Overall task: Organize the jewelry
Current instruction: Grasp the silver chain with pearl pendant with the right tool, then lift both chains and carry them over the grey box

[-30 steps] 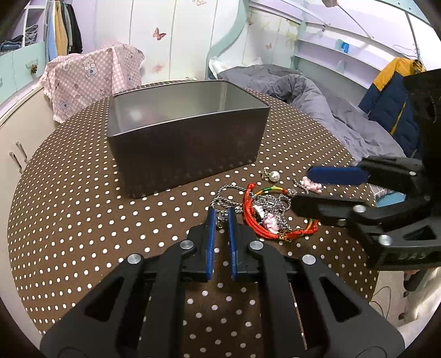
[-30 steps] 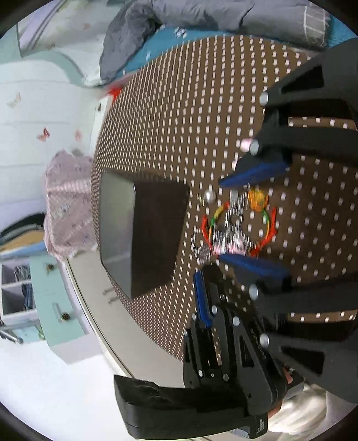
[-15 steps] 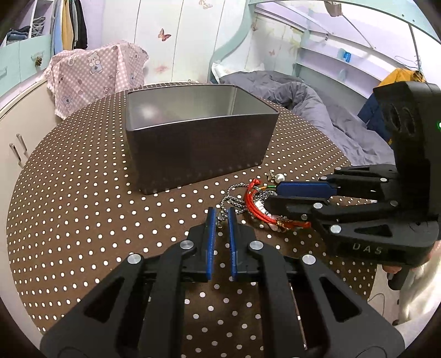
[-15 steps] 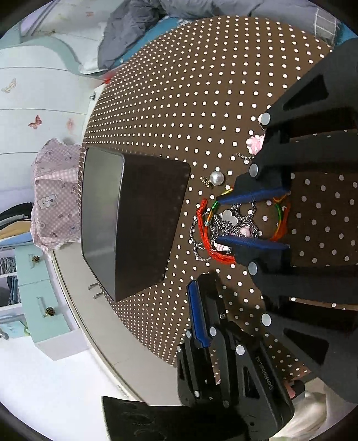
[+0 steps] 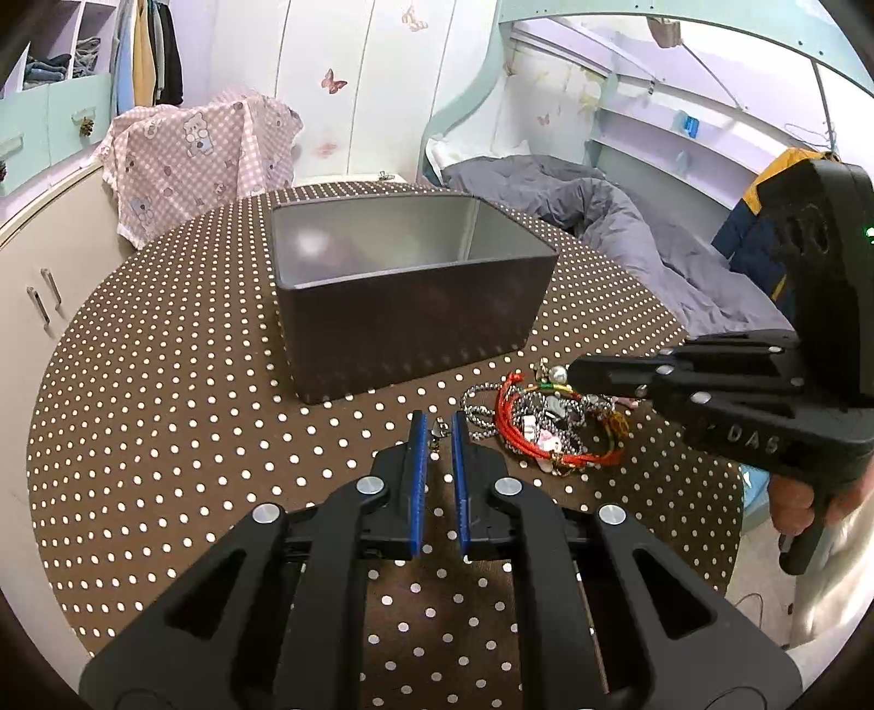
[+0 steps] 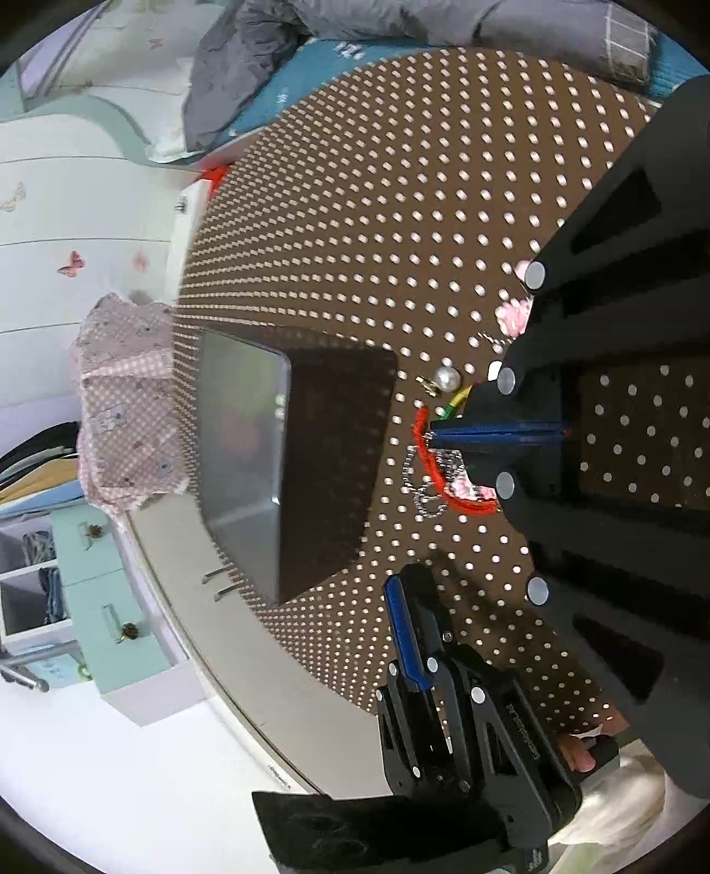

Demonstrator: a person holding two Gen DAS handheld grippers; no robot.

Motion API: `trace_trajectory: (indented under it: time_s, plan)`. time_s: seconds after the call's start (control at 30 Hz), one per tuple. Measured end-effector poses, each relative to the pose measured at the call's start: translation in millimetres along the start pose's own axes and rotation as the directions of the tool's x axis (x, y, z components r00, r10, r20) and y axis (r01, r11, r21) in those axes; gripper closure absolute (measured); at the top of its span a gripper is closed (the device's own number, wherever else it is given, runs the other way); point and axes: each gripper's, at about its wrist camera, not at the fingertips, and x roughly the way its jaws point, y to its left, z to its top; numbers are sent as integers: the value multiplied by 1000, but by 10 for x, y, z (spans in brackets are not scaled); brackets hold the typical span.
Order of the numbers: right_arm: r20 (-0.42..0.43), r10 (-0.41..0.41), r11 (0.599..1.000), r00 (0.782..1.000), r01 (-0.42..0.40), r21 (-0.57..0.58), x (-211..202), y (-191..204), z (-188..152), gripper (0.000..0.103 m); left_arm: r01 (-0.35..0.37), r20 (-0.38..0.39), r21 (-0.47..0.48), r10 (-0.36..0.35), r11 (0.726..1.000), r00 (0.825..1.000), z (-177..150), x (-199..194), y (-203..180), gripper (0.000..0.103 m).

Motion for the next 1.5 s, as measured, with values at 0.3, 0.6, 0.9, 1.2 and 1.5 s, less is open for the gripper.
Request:
trace_trajectory:
  time_s: [0.3, 0.6, 0.9, 1.2, 1.5]
  plan:
    - [-31, -4, 999, 1000, 3, -33, 64, 56, -25, 85, -2, 9, 8, 2, 1000, 1000, 12, -21, -28, 94]
    - [-56, -44, 998, 997, 42, -46, 247, 57, -20, 72, -13, 4, -2, 13, 1000, 1000, -6, -24, 0, 94]
    - [-78, -77, 982, 994, 63, -178, 313, 274, -81, 86, -20, -12, -8, 20, 1000, 1000, -5, 32, 14, 94]
    - [-74, -65, 989, 995, 54, -141, 280, 216, -38, 88, -16, -16, -13, 16, 1000, 1000, 9, 67, 36, 94]
    - [16, -33, 994, 999, 34, -100, -49, 133, 135, 88, -18, 23, -5, 18, 1000, 1000, 84, -41, 62, 94]
